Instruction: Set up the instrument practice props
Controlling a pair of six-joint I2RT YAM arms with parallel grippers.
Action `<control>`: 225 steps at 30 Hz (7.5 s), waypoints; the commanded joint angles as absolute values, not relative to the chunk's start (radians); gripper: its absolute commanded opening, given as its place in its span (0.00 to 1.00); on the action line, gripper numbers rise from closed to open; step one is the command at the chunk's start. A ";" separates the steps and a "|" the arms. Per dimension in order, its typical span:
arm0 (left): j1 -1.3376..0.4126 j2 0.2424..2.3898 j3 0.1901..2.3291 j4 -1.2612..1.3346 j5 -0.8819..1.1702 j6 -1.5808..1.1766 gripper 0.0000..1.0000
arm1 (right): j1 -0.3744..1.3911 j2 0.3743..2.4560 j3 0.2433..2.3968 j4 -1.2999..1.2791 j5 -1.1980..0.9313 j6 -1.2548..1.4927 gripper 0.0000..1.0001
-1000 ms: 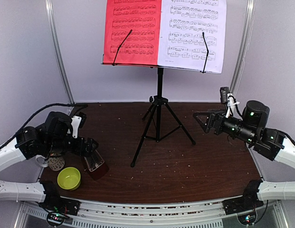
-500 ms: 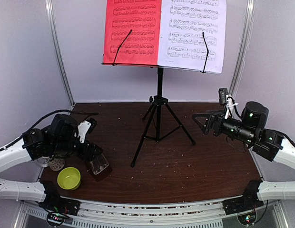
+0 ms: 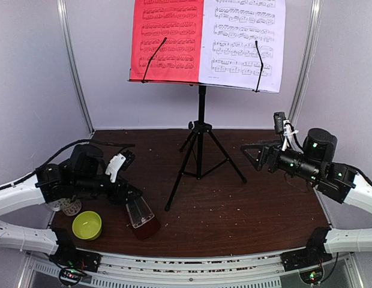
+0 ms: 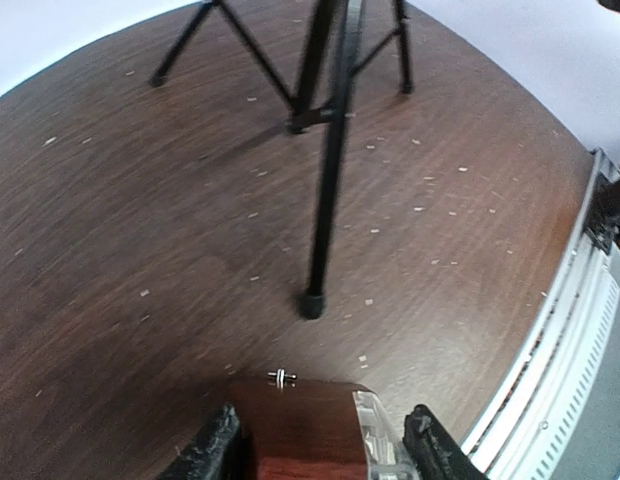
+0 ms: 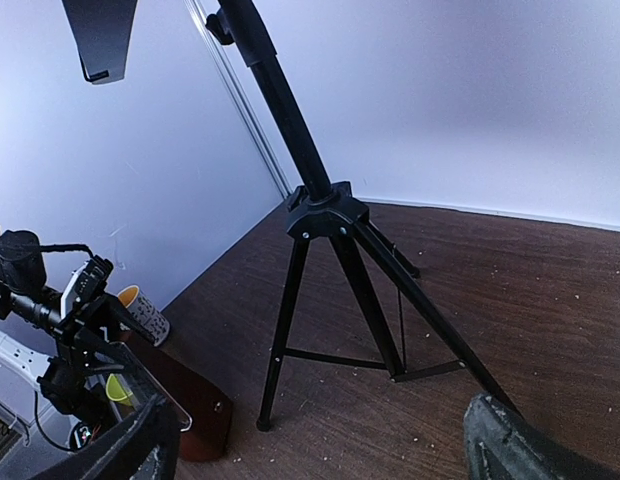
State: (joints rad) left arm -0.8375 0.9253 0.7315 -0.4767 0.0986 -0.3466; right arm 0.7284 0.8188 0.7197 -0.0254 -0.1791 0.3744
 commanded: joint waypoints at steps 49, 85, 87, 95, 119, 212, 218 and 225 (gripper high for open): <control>-1.082 1.306 0.987 -0.047 -0.072 -0.378 0.97 | 0.941 0.865 0.677 -0.117 -0.041 0.417 1.00; -1.054 1.159 0.727 -0.041 -0.222 -0.496 0.95 | 1.209 1.424 0.819 0.027 0.337 0.506 0.53; -1.054 1.158 0.706 -0.018 -0.190 -0.487 0.91 | 1.208 1.413 0.820 0.019 0.339 0.506 0.47; -1.106 1.196 0.632 0.062 -0.148 -0.446 0.84 | 1.183 1.319 0.775 0.088 0.298 0.520 0.27; -1.338 1.456 0.529 0.589 -0.261 -0.296 0.96 | 1.117 1.132 0.656 0.223 0.292 0.783 0.00; -1.427 1.779 0.617 0.903 -0.431 -0.211 0.66 | 1.164 1.004 0.584 0.284 0.290 0.772 0.00; -1.427 1.700 0.591 0.869 -0.491 -0.214 0.89 | 1.180 1.037 0.604 0.221 0.361 0.775 0.00; -1.417 1.467 0.515 0.716 -0.705 -0.279 0.97 | 1.271 1.157 0.688 0.115 0.562 0.792 0.00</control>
State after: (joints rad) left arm -1.4223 1.5909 0.5648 0.7658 -0.5514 -0.2192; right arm 1.2152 1.1080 0.5739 0.1070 0.3866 0.7692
